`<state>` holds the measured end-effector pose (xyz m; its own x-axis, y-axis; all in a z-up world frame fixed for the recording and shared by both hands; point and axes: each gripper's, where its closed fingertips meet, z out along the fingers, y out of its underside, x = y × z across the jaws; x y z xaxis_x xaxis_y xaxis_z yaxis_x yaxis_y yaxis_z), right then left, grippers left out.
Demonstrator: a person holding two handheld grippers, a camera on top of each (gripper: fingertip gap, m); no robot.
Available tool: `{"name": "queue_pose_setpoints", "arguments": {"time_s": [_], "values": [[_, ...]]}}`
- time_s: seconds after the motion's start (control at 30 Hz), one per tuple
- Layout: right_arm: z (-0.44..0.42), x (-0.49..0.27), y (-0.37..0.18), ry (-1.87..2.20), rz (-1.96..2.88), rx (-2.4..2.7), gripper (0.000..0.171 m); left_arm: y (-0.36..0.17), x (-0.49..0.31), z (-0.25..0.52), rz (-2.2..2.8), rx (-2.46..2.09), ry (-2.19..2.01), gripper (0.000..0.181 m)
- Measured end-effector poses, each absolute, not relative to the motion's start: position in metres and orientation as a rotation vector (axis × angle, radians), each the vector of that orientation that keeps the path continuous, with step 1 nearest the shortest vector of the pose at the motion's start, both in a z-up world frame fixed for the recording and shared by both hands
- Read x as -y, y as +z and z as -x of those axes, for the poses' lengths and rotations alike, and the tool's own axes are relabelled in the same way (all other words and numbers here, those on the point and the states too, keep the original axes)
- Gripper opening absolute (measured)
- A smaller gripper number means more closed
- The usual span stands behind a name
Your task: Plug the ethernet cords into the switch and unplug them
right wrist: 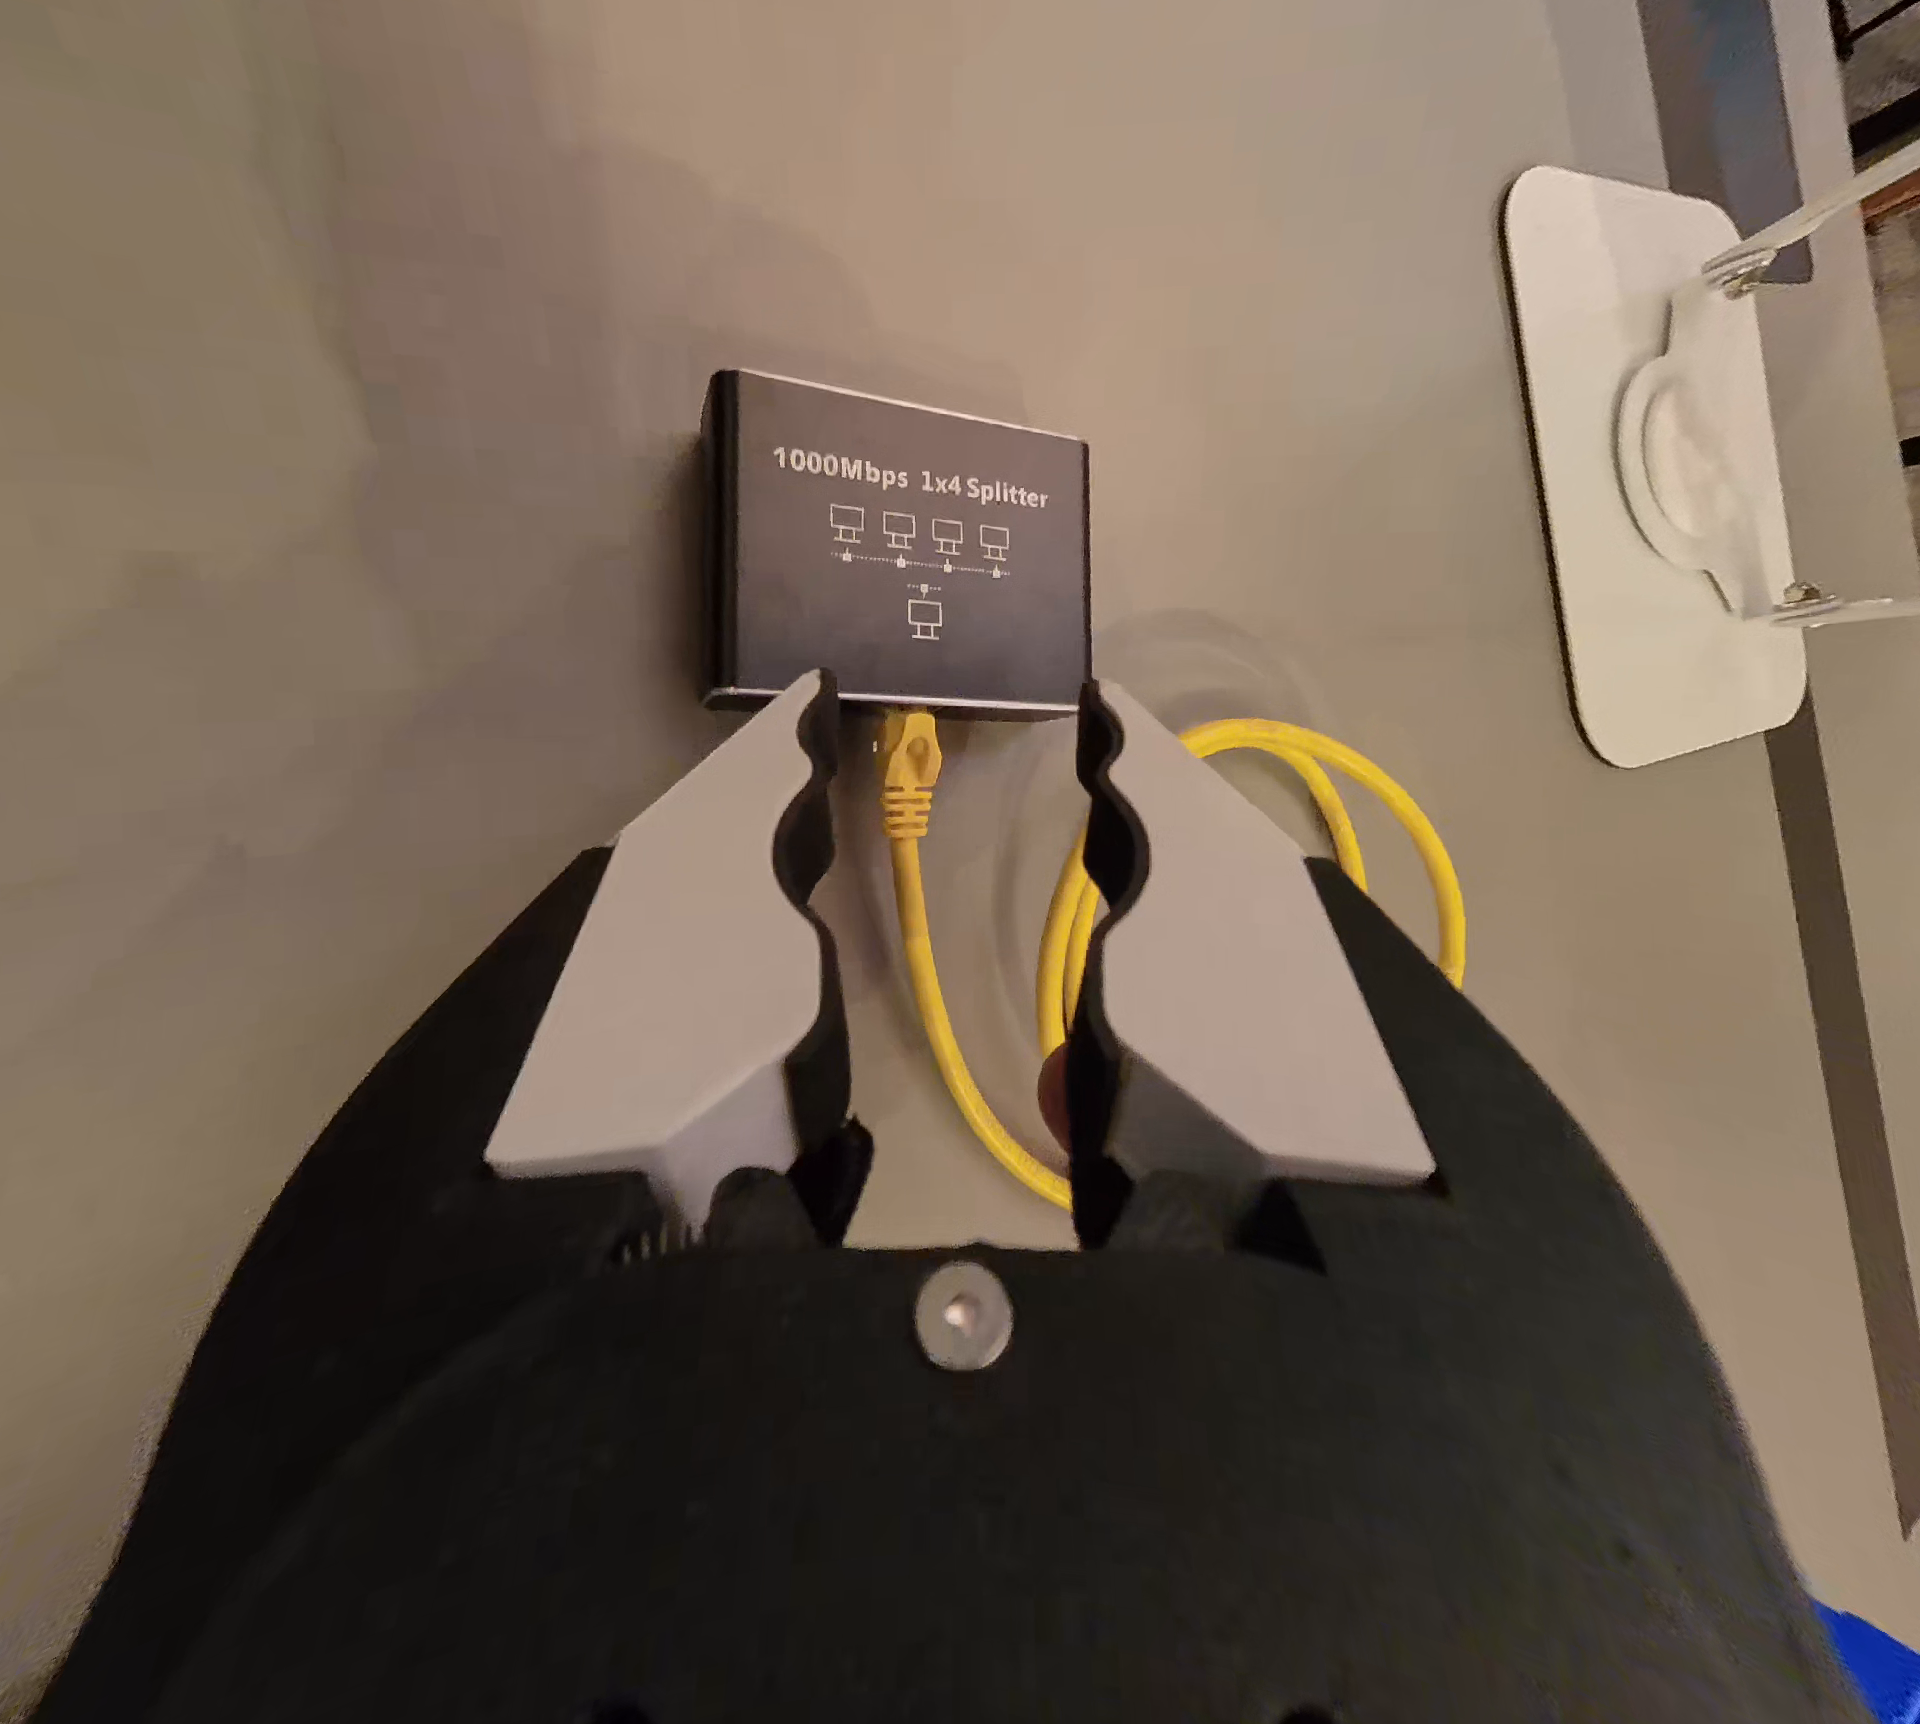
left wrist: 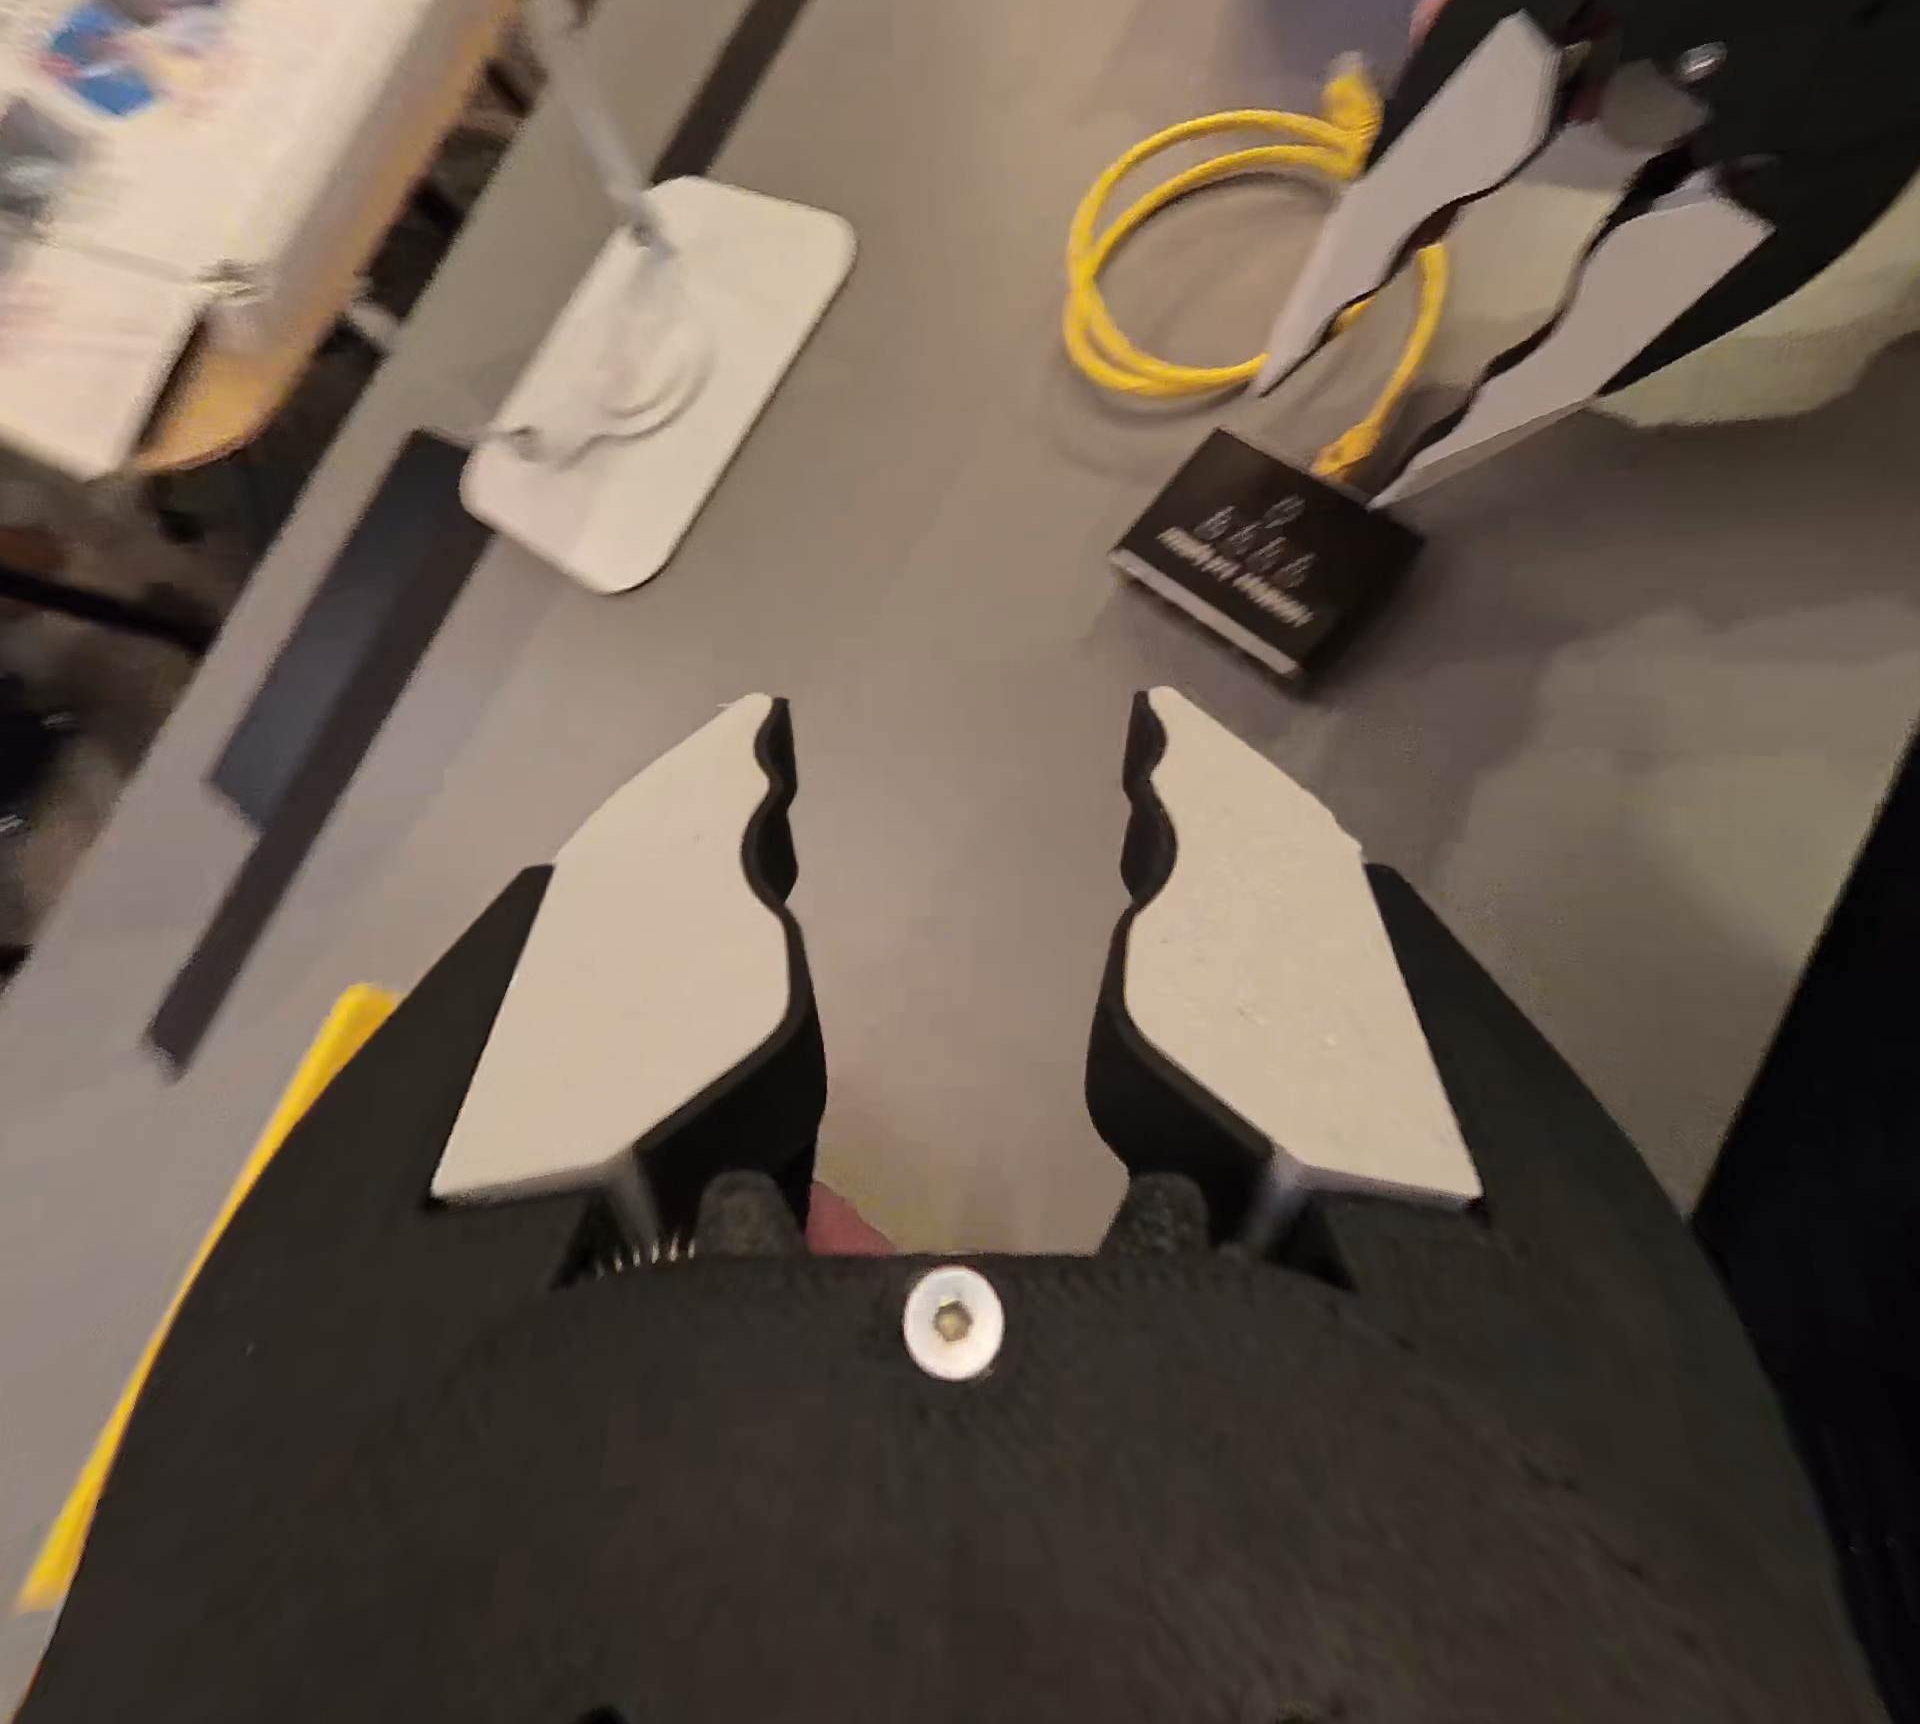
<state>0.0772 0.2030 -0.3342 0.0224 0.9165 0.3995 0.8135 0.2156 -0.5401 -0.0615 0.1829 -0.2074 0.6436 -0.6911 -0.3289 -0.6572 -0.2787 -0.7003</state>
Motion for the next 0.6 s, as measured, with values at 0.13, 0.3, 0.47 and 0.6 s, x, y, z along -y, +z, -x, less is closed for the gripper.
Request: {"name": "queue_pose_setpoints", "arguments": {"time_s": [0.13, 0.3, 0.47, 0.6], "values": [[-0.077, -0.206, -0.331, 0.182, 1.613, 1.774, 0.038, -0.188, -0.175, 0.143, 2.091, -0.938, 0.077, 0.05], [-0.076, -0.207, -0.329, 0.178, 1.613, 1.765, 0.035, -0.237, -0.137, 0.256, 2.482, -0.843, 0.235, 0.041], [-0.075, -0.203, -0.331, 0.172, 1.6, 1.79, 0.034, -0.308, -0.115, 0.328, 2.774, -0.643, 0.268, 0.042], [-0.075, -0.203, -0.331, 0.174, 1.594, 1.791, 0.033, -0.344, -0.11, 0.345, 2.868, -0.578, 0.265, 0.045]]}}
